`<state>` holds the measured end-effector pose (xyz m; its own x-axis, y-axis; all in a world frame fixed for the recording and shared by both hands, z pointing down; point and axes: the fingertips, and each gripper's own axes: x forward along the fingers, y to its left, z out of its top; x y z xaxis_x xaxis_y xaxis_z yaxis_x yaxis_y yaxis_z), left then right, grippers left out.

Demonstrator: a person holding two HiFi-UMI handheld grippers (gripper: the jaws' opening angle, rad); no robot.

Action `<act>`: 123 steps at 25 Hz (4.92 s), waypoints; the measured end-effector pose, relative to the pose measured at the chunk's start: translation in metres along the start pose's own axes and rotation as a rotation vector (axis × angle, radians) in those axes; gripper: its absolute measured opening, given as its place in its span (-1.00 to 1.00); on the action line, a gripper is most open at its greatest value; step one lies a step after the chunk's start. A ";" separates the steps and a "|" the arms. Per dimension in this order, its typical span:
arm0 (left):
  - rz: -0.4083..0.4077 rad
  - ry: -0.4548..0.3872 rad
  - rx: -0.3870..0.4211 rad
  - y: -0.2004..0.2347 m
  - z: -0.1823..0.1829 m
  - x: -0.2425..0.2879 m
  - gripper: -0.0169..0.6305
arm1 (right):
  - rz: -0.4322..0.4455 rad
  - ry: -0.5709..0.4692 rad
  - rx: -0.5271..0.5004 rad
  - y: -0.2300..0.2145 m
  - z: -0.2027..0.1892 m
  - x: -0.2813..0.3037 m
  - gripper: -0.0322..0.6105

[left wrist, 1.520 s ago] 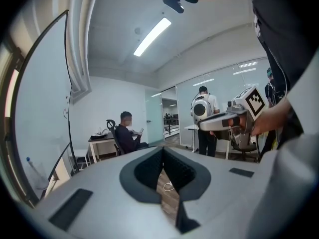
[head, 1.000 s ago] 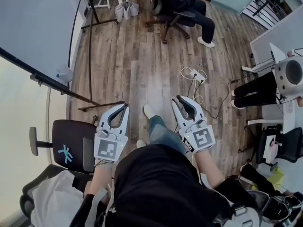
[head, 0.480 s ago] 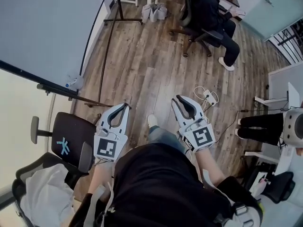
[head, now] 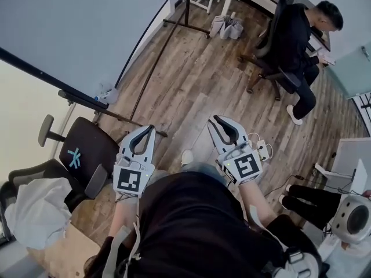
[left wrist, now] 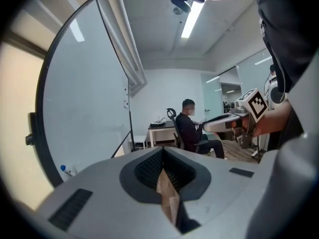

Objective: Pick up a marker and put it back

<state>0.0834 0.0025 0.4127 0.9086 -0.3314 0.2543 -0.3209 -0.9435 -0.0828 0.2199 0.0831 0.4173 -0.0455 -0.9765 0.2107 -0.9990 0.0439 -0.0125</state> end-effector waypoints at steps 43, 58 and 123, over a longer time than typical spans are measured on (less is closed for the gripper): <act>0.623 0.024 -0.165 0.183 -0.080 -0.165 -0.92 | 0.609 0.042 -0.231 0.200 0.026 0.258 -0.69; 0.686 0.040 -0.193 0.211 -0.104 -0.202 -0.92 | 0.625 0.058 -0.292 0.242 0.012 0.308 -0.64; 0.321 -0.085 -0.096 0.206 -0.024 -0.057 -0.92 | 0.229 -0.138 -0.150 0.076 0.136 0.216 -0.65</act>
<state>-0.0407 -0.1725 0.4047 0.7750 -0.6143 0.1485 -0.6139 -0.7875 -0.0537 0.1348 -0.1531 0.3293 -0.2795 -0.9564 0.0845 -0.9523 0.2873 0.1026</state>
